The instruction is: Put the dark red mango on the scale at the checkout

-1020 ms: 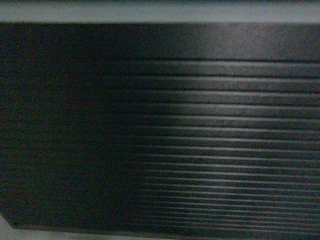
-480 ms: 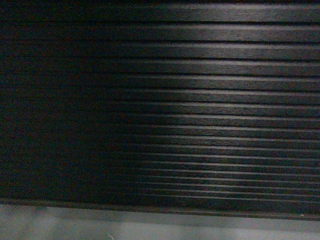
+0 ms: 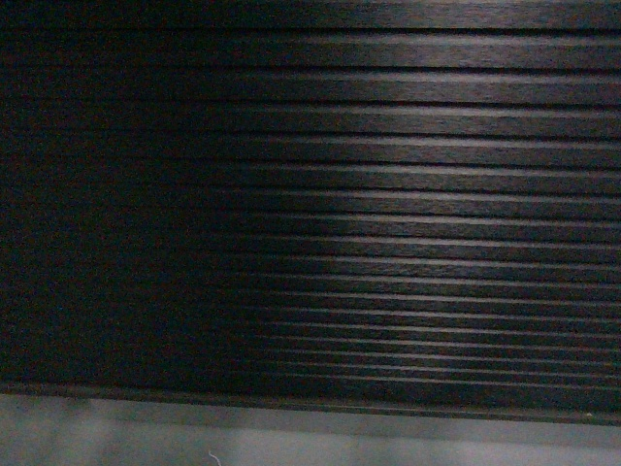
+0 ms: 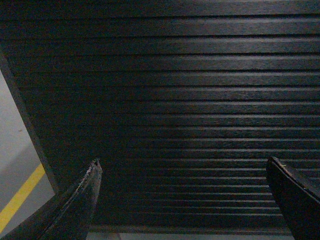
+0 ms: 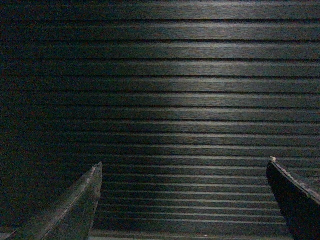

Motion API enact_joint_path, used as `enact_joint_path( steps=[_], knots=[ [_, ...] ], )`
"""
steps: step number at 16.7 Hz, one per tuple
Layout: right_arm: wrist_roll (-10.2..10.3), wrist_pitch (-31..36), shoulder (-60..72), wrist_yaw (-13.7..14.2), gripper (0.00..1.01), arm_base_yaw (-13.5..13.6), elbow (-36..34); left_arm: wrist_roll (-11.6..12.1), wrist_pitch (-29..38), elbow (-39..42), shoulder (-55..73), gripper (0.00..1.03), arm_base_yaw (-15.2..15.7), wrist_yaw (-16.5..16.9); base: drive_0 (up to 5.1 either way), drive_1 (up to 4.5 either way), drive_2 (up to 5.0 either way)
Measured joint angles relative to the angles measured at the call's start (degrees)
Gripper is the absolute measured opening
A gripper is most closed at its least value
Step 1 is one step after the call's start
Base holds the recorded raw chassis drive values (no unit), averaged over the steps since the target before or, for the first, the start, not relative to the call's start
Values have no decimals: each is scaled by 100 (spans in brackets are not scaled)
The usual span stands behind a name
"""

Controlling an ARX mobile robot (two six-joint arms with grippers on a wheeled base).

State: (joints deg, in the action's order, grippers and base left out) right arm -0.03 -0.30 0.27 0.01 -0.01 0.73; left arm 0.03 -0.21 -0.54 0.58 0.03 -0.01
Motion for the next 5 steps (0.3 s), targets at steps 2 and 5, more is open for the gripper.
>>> enact_joint_path(
  steps=[2,5],
  knots=[
    [0,0,0,0,98,0,0,0,0,0,0,98,0,0,0,0,0],
    [0,0,0,0,98,0,0,0,-2,0,0,98,0,0,0,0,0]
  ],
)
